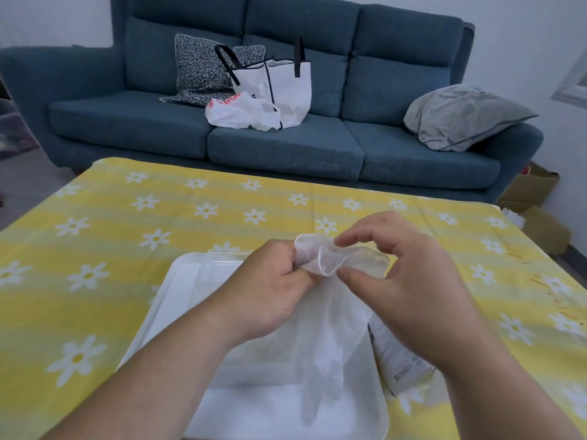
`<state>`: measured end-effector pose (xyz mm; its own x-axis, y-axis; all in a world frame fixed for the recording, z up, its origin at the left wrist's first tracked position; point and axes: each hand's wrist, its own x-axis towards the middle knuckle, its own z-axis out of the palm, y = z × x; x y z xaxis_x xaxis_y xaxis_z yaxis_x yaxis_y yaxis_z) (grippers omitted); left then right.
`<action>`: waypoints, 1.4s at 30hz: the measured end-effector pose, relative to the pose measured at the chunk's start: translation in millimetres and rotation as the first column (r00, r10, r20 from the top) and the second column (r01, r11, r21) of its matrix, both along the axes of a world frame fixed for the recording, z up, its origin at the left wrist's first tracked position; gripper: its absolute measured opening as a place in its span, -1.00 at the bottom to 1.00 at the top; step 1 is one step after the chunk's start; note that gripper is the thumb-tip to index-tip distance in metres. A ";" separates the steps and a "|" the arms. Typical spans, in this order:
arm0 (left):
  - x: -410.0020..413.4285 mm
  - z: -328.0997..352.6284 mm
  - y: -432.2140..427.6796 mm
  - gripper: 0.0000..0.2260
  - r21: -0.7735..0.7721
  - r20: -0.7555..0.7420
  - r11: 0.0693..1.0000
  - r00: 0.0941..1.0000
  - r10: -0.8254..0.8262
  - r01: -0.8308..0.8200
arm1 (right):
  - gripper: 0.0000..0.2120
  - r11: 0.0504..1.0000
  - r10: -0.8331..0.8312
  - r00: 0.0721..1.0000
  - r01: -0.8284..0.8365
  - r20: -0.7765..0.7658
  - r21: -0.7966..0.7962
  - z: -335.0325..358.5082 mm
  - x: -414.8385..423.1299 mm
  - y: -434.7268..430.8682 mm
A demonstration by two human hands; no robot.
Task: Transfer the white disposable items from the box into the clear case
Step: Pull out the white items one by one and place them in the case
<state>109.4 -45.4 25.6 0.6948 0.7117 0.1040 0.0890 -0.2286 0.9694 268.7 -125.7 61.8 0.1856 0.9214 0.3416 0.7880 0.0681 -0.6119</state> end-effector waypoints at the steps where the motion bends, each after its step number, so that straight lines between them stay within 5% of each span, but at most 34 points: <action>1: -0.1 -1.7 0.8 -0.78 0.019 -0.018 1.000 1.000 -0.001 0.002 | -0.77 1.000 -0.008 1.000 0.008 0.021 -0.011 -1.4 -1.1 0.9; 6: -0.3 -5.4 3.5 -0.57 0.101 -0.134 0.995 0.991 0.027 -0.013 | -0.84 0.995 -0.075 0.997 0.074 -0.015 -0.059 -6.1 -4.4 4.9; 20: -5.8 -10.4 4.3 -0.73 0.276 -0.272 0.956 0.962 -0.025 0.103 | -0.83 0.991 -0.022 0.991 0.005 -0.128 -0.135 -5.5 -4.7 4.6; 24: -5.3 -16.6 9.0 -0.57 0.311 -0.349 0.941 0.937 -0.017 0.133 | -0.73 0.992 0.029 0.978 -0.053 -0.205 -0.112 -2.8 -4.8 6.1; 28: -6.6 -13.6 6.0 -0.69 0.322 -0.356 0.927 0.932 -0.071 0.194 | -0.51 0.985 0.081 0.997 -0.082 -0.014 -0.150 -5.0 -1.7 6.0; 32: -11.6 -5.5 2.3 -0.64 0.292 -0.382 0.930 0.919 -0.100 0.222 | -0.58 0.947 0.200 0.971 -0.226 -0.130 -0.231 -2.2 0.1 4.8; 38: -12.3 -1.4 2.5 -0.88 0.097 -0.192 0.984 0.973 -0.131 0.151 | -0.86 0.982 0.145 0.963 -0.168 -0.229 -0.082 7.4 -4.8 6.2; 42: -11.9 -15.4 0.8 -0.81 -0.071 -0.111 0.995 0.990 -0.083 0.075 | -0.94 0.980 0.198 0.904 -0.177 -0.378 0.090 18.4 -11.2 6.6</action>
<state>97.5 -44.6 10.1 0.7536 0.6569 -0.0251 0.1841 -0.1743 0.9673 257.5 -119.1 80.2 0.1376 0.9347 0.3276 0.4627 0.2318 -0.8557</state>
